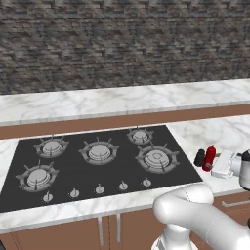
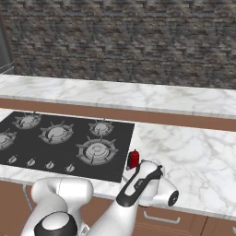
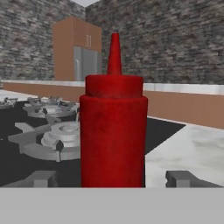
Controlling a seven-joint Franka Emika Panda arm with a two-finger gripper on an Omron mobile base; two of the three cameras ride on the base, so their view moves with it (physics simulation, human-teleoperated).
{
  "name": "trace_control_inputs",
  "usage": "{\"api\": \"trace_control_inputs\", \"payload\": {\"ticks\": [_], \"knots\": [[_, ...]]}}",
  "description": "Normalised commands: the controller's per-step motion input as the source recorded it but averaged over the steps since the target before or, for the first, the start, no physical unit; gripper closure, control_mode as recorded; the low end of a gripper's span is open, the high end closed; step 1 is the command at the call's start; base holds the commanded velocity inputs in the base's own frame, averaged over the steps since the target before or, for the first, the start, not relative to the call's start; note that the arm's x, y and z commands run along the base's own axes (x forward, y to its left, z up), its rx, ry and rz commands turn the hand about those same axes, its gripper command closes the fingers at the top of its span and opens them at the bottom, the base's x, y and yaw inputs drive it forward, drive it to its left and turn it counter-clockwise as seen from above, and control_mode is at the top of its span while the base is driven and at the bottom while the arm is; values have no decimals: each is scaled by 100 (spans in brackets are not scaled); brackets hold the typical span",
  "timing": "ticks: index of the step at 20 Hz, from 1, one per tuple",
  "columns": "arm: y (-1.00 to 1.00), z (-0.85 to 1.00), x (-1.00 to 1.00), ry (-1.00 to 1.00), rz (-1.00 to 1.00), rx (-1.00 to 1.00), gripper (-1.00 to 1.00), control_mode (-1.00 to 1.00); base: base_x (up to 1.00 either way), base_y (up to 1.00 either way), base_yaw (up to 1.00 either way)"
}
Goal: Take 2 condiments from the cabinet and move them on the counter near the stove.Make sure the condiments are lined up with each other, next to each other.
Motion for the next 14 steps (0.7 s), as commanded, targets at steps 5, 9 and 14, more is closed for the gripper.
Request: {"api": "trace_control_inputs", "payload": {"ticks": [5, 9, 14], "knots": [[-4, 0, -10, 0, 0, 0, -100, -100, 0, 0, 0], [-11, 12, -28, 0, 0, 0, -100, -100, 0, 0, 0], [-5, 38, -38, 0, 0, 1, -100, -100, 0, 0, 0]]}}
